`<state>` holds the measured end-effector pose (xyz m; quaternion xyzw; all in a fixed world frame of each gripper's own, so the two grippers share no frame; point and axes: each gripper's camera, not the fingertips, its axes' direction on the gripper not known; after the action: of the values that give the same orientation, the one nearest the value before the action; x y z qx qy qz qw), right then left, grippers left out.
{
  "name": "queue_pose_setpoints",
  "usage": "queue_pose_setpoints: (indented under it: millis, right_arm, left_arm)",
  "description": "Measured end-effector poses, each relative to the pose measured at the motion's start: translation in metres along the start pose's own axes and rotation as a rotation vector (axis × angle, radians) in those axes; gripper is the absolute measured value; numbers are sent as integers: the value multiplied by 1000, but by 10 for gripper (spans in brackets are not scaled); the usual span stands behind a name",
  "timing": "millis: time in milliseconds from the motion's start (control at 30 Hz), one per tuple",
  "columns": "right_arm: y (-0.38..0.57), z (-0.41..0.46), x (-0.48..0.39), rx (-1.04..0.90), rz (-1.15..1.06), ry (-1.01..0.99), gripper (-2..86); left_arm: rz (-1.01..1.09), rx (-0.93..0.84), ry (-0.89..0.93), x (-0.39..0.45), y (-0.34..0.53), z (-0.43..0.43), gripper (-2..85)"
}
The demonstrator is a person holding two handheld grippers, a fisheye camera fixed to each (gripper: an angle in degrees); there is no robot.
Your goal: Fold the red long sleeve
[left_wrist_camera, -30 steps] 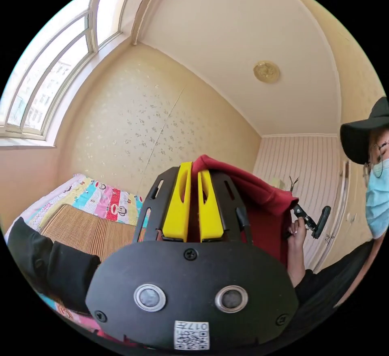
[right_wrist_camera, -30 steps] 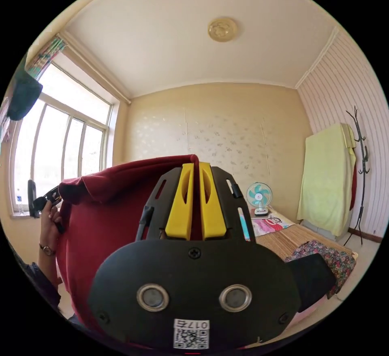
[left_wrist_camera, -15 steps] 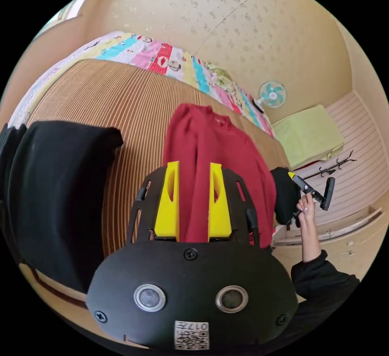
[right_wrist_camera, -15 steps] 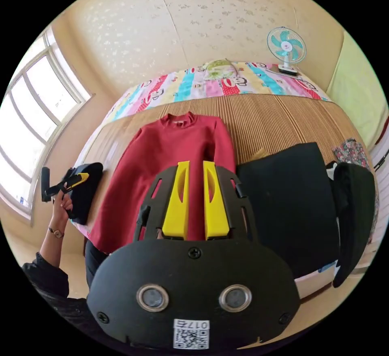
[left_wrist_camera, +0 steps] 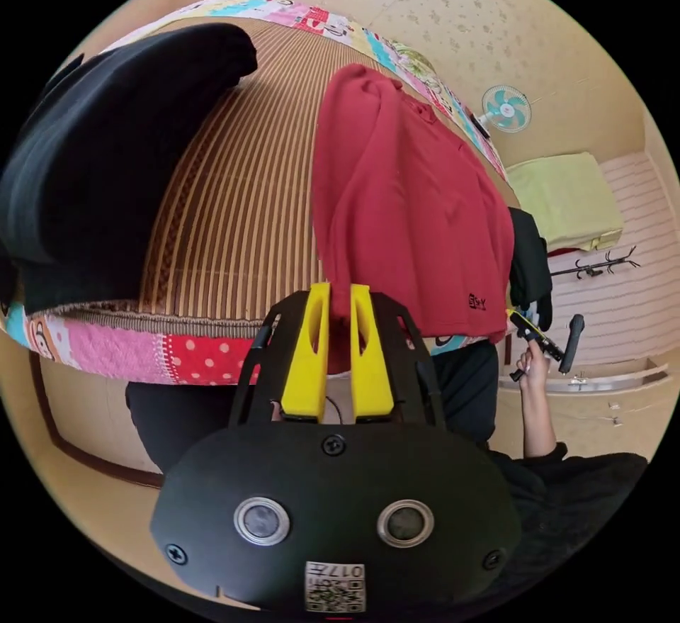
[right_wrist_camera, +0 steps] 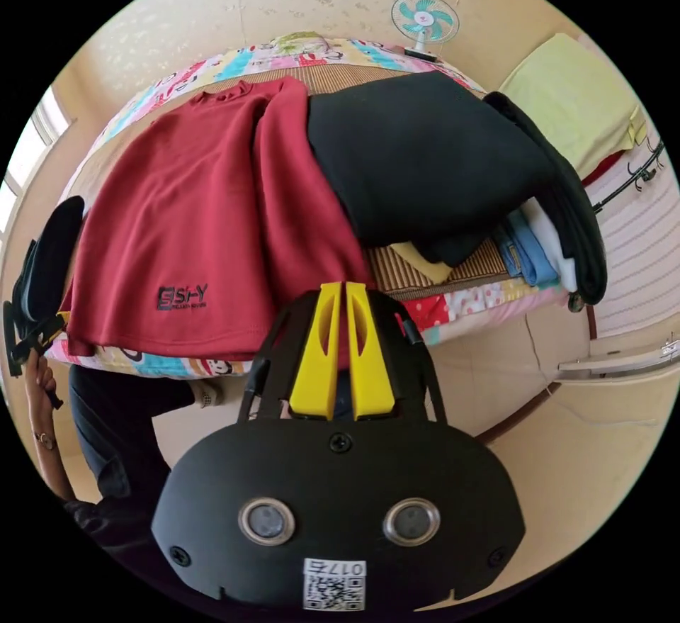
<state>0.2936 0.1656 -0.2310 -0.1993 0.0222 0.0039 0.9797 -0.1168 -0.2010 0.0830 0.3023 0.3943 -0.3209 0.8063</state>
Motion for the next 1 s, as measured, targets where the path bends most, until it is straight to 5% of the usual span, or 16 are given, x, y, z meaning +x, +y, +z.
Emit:
queue_pose_setpoints:
  millis: [100,200,367,467,533,633,833,1000]
  right_arm:
    - [-9,-53,25,67,28,-115,15]
    - [-16,-144,43,229,-57,-206,9]
    - [-46,-266,95,539,-33,94,8]
    - [-67,-244,161,489,333,424,12]
    - [-58,-224,176,411,416,375,20]
    - [-8,-197,116,490,160,48,39]
    - [83,-78,-104,139,-351,-324,69]
    - [149,2,-208,-98,-426,-288,37]
  left_arm:
    - [56,33,156,-1,-8,-53,48]
    - [183,17,120,17,-20,-112,49]
    - [296,-155,-45,32,-41,-139,57]
    - [275,-233,-94,23,-31,-114,64]
    - [234,-230,-33,12,-19,-101,68]
    - [117,-151,120,-18,2,-100,84]
    - [-59,101,86,-64,15,-144,90]
    - [-116,72,-160,-66,13,-136,113]
